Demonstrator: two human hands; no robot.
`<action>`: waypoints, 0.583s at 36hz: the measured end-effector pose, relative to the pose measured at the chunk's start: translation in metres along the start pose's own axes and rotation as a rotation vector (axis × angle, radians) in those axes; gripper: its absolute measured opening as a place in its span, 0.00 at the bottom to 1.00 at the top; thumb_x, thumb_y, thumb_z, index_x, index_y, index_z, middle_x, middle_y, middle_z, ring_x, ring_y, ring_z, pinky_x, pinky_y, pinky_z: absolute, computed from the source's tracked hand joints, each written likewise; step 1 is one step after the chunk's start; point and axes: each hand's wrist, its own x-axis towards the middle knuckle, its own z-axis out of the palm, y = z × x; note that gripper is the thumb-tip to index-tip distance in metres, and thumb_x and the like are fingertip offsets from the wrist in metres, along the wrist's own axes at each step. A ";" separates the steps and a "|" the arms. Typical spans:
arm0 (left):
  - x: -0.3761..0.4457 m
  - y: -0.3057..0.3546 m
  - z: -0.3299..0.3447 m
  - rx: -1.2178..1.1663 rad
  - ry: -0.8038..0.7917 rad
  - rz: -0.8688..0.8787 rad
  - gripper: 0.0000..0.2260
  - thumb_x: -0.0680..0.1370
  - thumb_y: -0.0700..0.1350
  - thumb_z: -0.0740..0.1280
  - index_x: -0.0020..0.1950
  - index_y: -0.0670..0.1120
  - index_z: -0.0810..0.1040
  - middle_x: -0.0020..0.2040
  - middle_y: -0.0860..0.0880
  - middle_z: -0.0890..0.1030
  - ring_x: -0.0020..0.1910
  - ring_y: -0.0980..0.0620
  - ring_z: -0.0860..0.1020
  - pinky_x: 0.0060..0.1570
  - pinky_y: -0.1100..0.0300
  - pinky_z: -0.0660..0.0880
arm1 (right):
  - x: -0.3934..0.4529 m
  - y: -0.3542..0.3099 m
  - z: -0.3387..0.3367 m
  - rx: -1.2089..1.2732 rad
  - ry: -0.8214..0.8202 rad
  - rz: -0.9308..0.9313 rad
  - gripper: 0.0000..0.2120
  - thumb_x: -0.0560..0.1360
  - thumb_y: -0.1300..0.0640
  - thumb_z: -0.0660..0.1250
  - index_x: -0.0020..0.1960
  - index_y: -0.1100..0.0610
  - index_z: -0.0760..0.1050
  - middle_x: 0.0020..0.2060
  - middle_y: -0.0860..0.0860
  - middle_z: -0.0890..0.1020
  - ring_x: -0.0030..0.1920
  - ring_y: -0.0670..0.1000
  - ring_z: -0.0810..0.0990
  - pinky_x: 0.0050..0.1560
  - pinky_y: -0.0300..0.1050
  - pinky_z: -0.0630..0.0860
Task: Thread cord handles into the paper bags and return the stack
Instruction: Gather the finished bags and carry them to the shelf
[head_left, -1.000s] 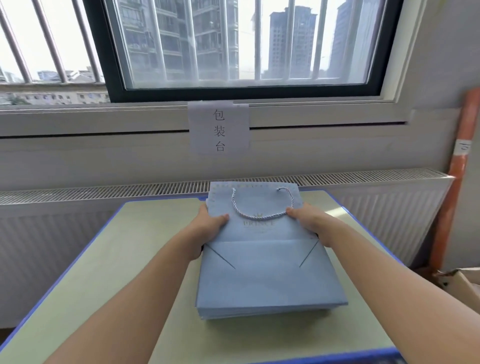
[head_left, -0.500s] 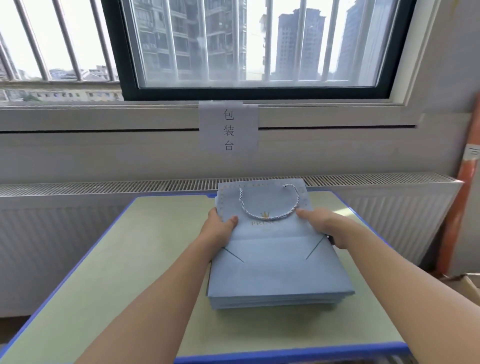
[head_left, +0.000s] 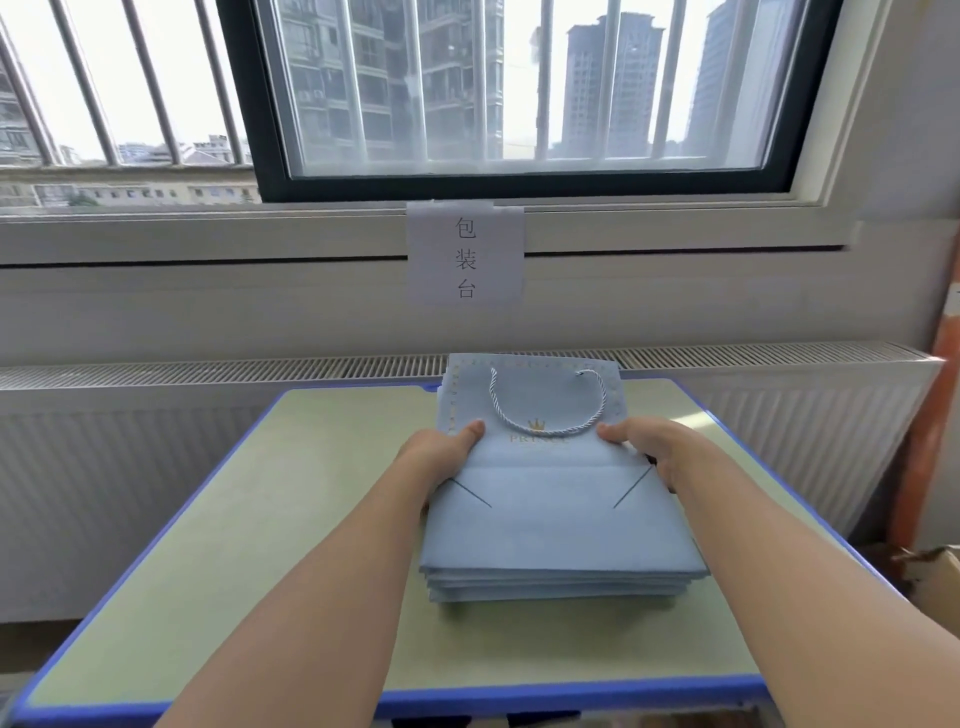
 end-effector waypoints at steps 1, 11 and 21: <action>-0.001 -0.001 -0.001 -0.039 -0.002 -0.011 0.27 0.73 0.65 0.68 0.54 0.41 0.70 0.54 0.42 0.79 0.51 0.41 0.80 0.55 0.49 0.78 | 0.000 0.000 0.000 -0.006 0.005 0.003 0.10 0.78 0.55 0.67 0.48 0.63 0.75 0.40 0.58 0.80 0.37 0.56 0.79 0.40 0.52 0.76; 0.002 -0.003 -0.001 -0.244 -0.129 -0.087 0.29 0.72 0.62 0.71 0.61 0.41 0.77 0.51 0.42 0.83 0.44 0.43 0.83 0.43 0.53 0.78 | 0.001 -0.001 0.001 -0.038 -0.019 0.036 0.14 0.77 0.51 0.67 0.49 0.63 0.77 0.44 0.58 0.83 0.46 0.58 0.82 0.59 0.58 0.75; 0.030 -0.004 -0.018 -0.240 -0.027 -0.011 0.27 0.77 0.61 0.65 0.62 0.39 0.75 0.56 0.41 0.81 0.51 0.41 0.81 0.48 0.52 0.77 | 0.046 -0.027 0.030 -0.073 -0.089 0.009 0.17 0.80 0.46 0.60 0.45 0.59 0.76 0.40 0.55 0.82 0.38 0.54 0.81 0.52 0.54 0.77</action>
